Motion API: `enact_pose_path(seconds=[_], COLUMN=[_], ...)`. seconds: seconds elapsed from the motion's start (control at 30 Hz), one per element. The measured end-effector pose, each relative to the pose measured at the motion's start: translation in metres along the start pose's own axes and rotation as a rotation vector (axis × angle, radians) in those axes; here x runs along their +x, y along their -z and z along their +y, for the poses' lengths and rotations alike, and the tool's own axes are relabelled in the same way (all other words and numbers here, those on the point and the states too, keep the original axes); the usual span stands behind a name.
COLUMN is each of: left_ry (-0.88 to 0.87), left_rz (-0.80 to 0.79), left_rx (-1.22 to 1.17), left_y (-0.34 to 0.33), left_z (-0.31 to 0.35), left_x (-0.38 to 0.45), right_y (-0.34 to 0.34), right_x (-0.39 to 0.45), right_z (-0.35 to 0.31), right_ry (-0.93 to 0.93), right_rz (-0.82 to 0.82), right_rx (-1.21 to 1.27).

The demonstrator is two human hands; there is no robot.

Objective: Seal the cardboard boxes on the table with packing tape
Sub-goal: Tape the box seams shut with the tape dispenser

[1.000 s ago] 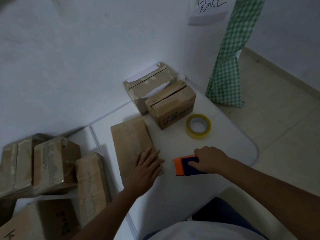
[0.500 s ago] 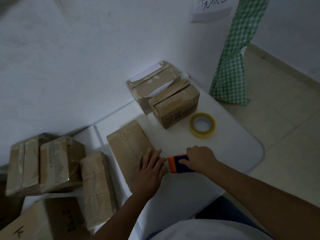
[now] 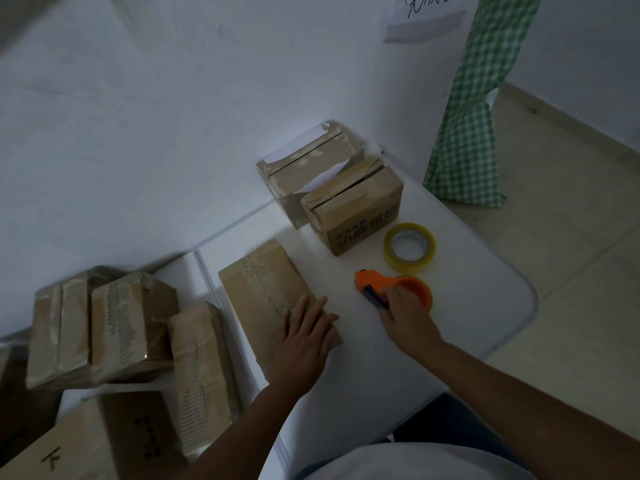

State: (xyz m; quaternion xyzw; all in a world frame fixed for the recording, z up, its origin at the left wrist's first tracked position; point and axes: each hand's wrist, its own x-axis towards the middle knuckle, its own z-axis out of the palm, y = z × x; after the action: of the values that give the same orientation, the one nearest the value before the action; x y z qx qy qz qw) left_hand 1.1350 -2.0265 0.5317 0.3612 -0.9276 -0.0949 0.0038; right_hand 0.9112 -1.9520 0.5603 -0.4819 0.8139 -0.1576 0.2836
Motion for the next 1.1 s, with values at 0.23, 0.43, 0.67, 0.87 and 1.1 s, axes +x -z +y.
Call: enact_pose_path(seconds=[0.23, 0.43, 0.67, 0.87, 1.1], left_ry=[0.011, 0.027, 0.076, 0.02, 0.002], left_rz=[-0.025, -0.078, -0.022, -0.032, 0.001], left_rx=[-0.016, -0.066, -0.262, -0.133, 0.004], left_y=[0.006, 0.012, 0.018, 0.014, 0.009], left_z=[0.002, 0.002, -0.013, -0.014, -0.009], left_x=[0.0, 0.0, -0.017, -0.021, -0.019], right_y=[-0.035, -0.028, -0.022, -0.031, -0.035], right_x=[-0.009, -0.007, -0.024, -0.032, -0.023], right_z=[-0.042, -0.039, -0.038, -0.031, -0.025], right_ry=[-0.769, -0.619, -0.253, -0.2, -0.226], right_rz=[-0.427, -0.21, 0.021, 0.092, 0.069], right_rx=[1.332, 1.223, 1.034, 1.072, 1.064])
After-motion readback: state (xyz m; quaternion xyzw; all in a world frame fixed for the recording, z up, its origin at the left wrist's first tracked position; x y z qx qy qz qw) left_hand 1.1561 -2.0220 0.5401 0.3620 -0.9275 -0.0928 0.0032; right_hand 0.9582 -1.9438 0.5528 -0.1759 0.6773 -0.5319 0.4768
